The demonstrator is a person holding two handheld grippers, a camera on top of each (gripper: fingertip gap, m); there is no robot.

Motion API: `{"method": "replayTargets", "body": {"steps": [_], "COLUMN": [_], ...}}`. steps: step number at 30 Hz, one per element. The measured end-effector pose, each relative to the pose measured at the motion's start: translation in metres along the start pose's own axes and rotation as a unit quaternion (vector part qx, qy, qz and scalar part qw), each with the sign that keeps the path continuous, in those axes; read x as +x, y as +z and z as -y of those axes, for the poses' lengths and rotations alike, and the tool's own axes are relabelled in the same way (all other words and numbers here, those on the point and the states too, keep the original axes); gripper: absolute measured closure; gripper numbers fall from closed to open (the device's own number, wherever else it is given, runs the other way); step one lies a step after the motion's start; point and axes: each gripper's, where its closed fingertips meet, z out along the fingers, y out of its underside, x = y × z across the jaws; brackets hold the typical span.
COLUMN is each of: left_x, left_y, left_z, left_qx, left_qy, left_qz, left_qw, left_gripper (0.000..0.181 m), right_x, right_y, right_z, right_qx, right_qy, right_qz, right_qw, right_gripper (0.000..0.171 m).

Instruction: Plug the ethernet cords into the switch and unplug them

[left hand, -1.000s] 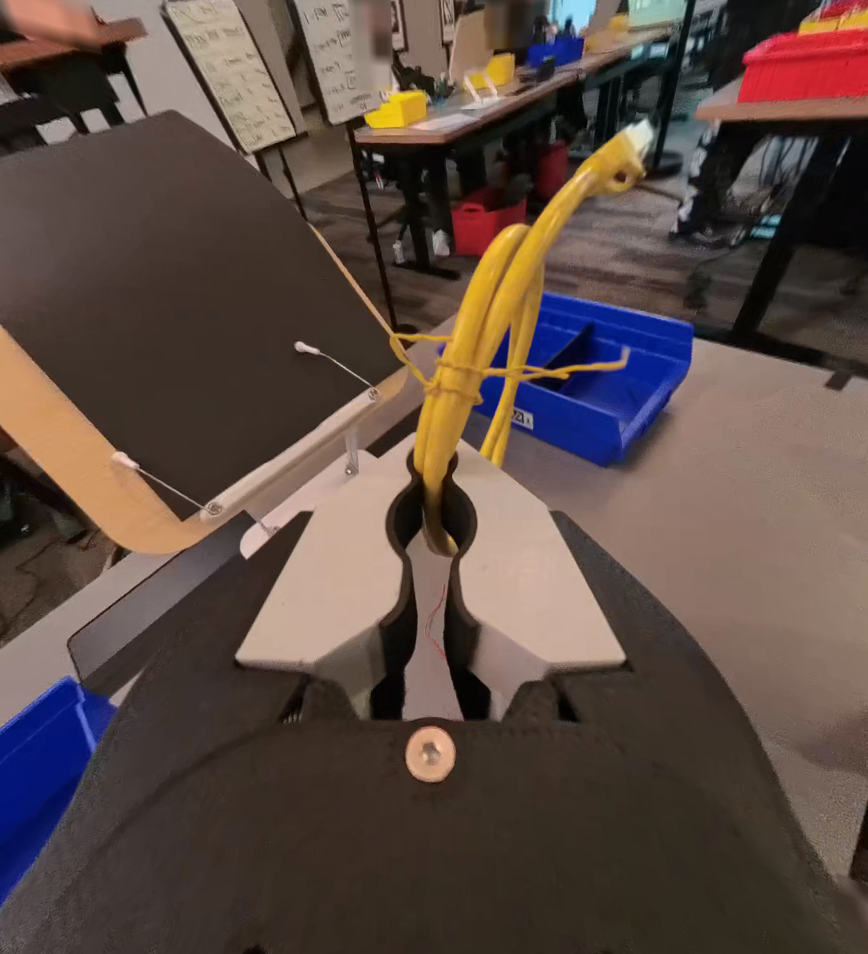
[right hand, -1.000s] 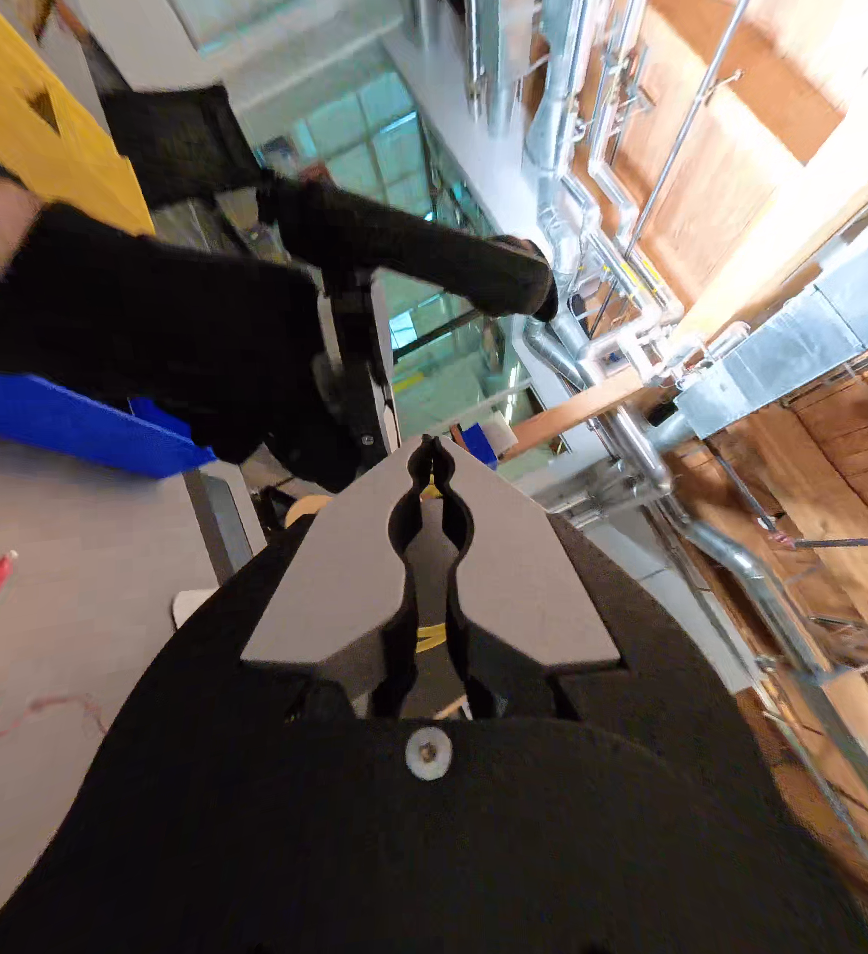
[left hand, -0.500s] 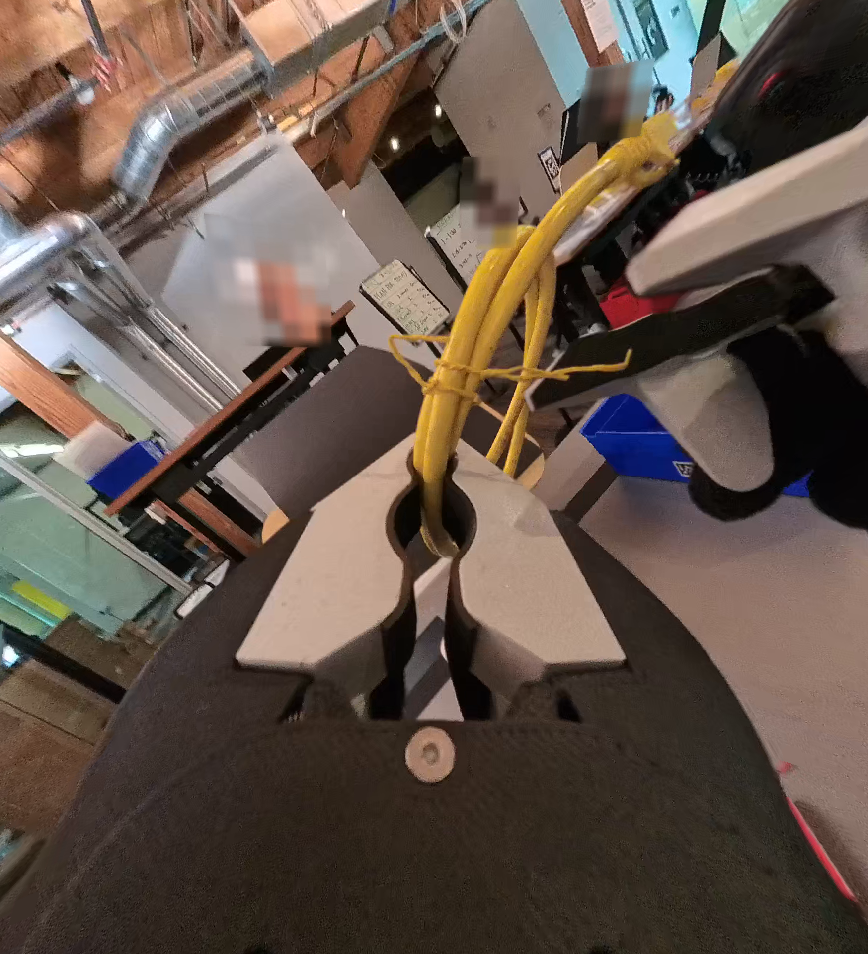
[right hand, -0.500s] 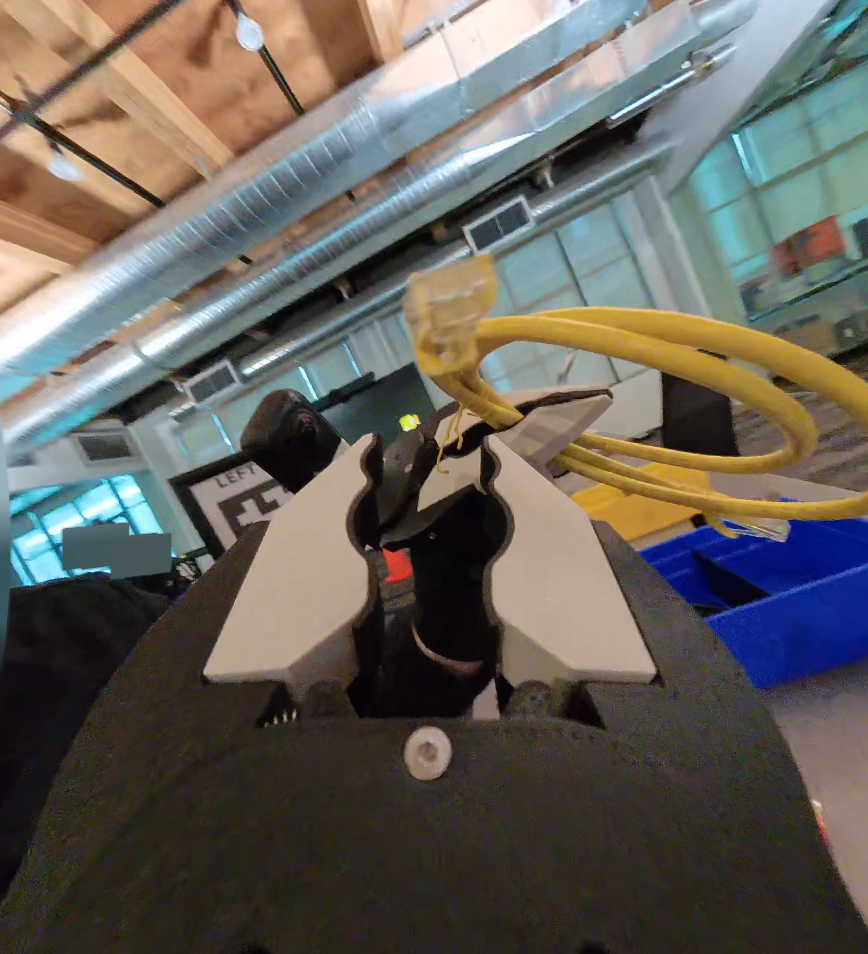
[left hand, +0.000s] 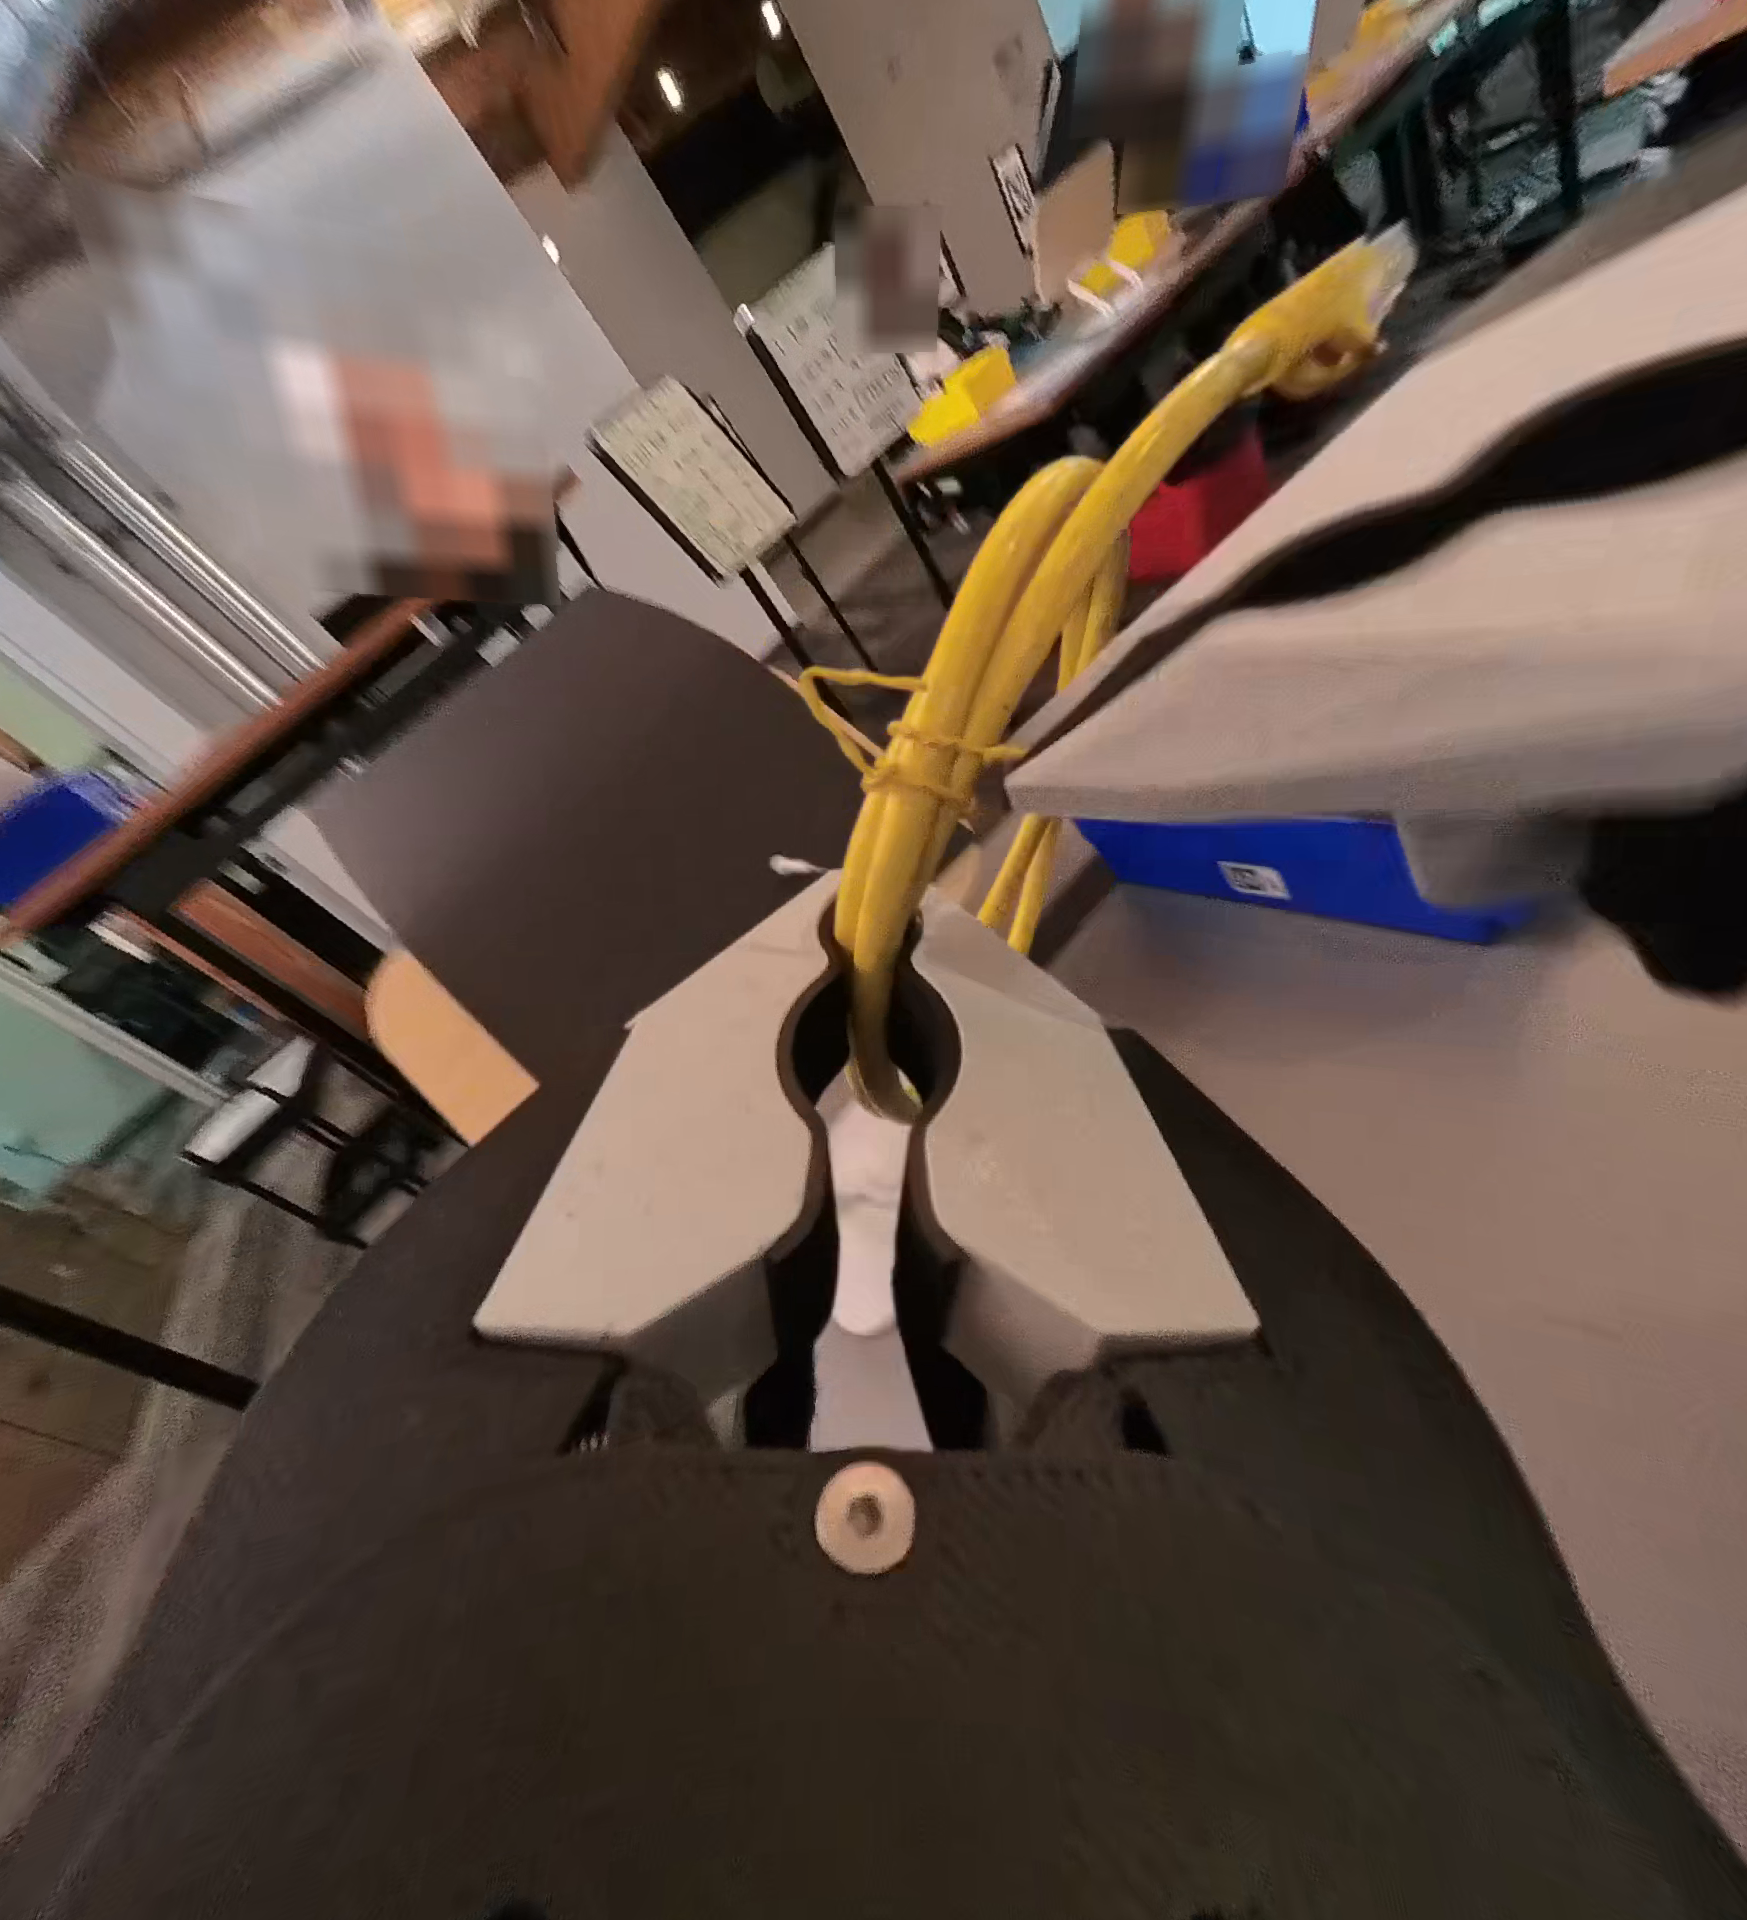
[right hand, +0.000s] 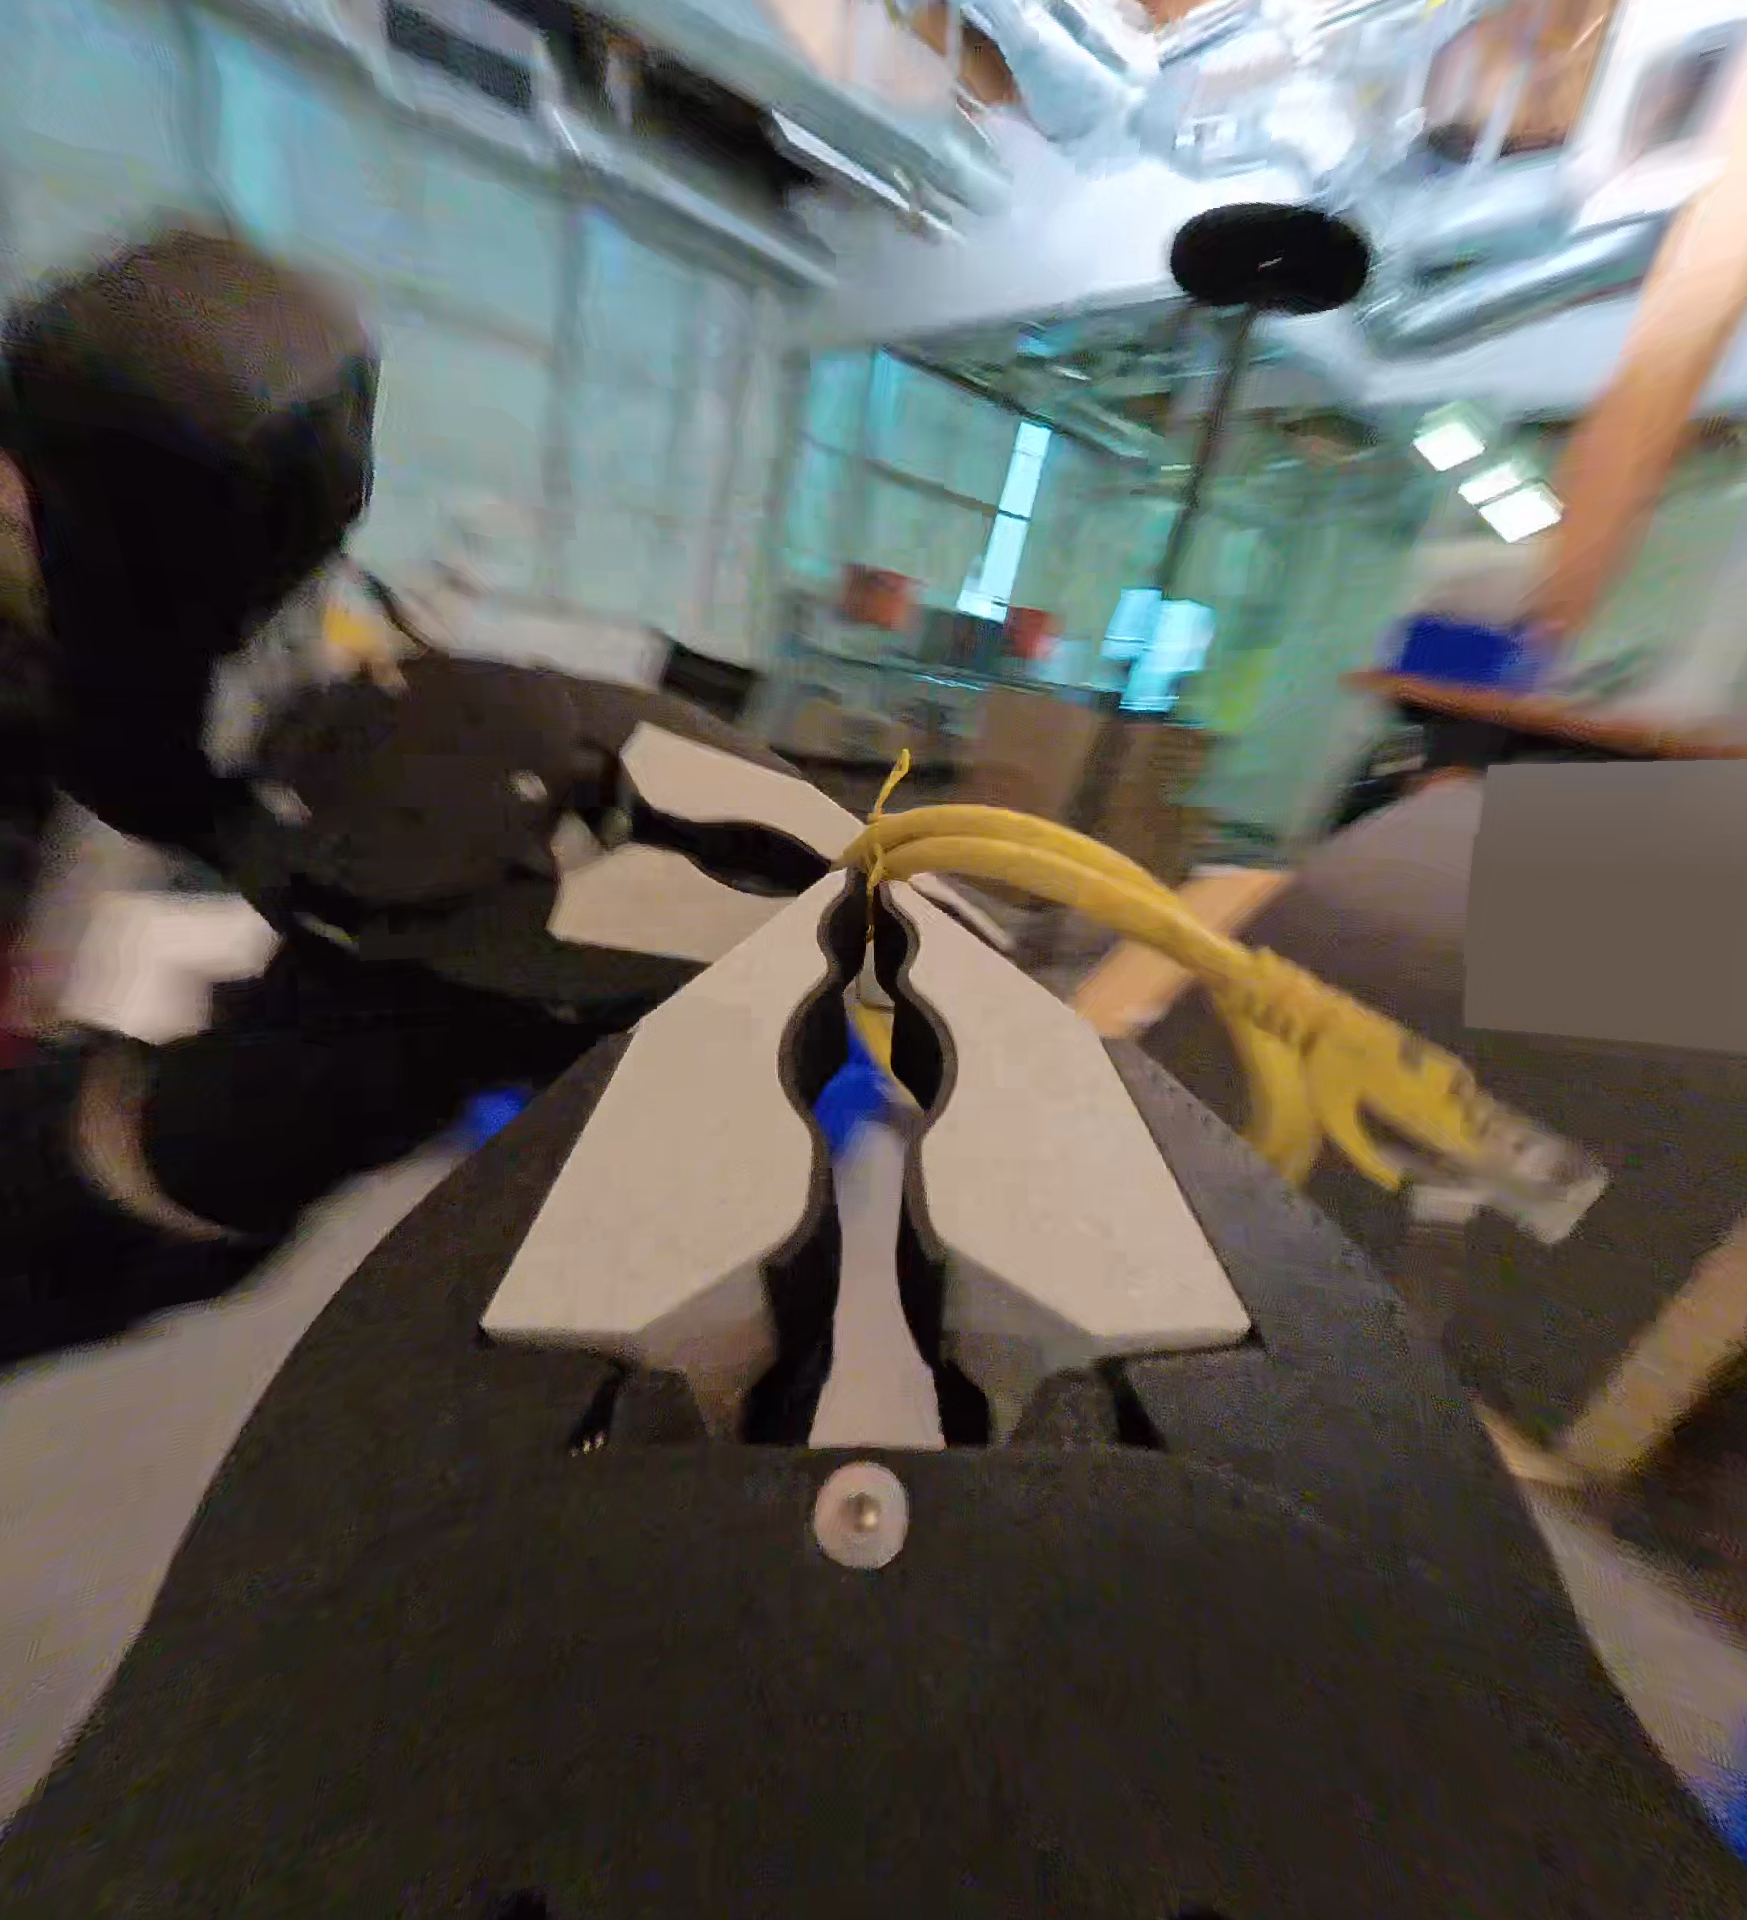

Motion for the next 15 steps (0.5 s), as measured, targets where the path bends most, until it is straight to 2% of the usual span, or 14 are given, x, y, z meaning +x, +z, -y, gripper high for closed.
{"method": "replayTargets", "body": {"steps": [1, 2, 3, 6, 8, 10, 12, 14, 15], "left_x": [0.006, 0.013, 0.016, 0.02, 0.002, -0.01, -0.019, -0.021, -0.022], "left_y": [0.003, 0.004, 0.004, 0.007, 0.012, 0.008, 0.002, -0.006, -0.008], "left_z": [-0.002, 0.001, 0.005, 0.005, -0.008, -0.006, -0.002, 0.01, 0.013], "left_qx": [-0.014, -0.014, -0.009, -0.014, -0.03, 0.0, 0.014, 0.046, 0.05], "left_qy": [-0.026, -0.058, -0.086, -0.137, -0.135, -0.134, -0.118, -0.08, -0.059], "left_qz": [-0.024, -0.052, -0.075, -0.116, -0.07, -0.066, -0.043, -0.016, -0.001], "left_qw": [0.999, 0.997, 0.993, 0.984, 0.988, 0.989, 0.992, 0.996, 0.997], "left_gripper": [0.181, 0.181, 0.181, 0.181, 0.181, 0.181, 0.181, 0.181, 0.181], "right_x": [0.007, 0.008, 0.005, 0.001, -0.025, -0.034, -0.021, -0.002, 0.0], "right_y": [-0.003, -0.006, -0.007, -0.011, -0.023, -0.028, -0.022, -0.017, -0.014], "right_z": [-0.001, 0.004, 0.008, 0.011, 0.035, 0.054, 0.048, 0.032, 0.027], "right_qx": [-0.054, -0.088, -0.093, -0.072, 0.013, 0.055, 0.064, 0.078, 0.085], "right_qy": [-0.2, -0.354, -0.405, -0.399, -0.391, -0.314, -0.129, 0.055, 0.149], "right_qz": [-0.091, -0.156, -0.177, -0.153, -0.109, -0.074, -0.012, 0.035, 0.083], "right_qw": [0.974, 0.918, 0.892, 0.901, 0.914, 0.945, 0.99, 0.995, 0.982], "right_gripper": [0.171, 0.171, 0.171, 0.171, 0.171, 0.171, 0.167, 0.151, 0.149]}}
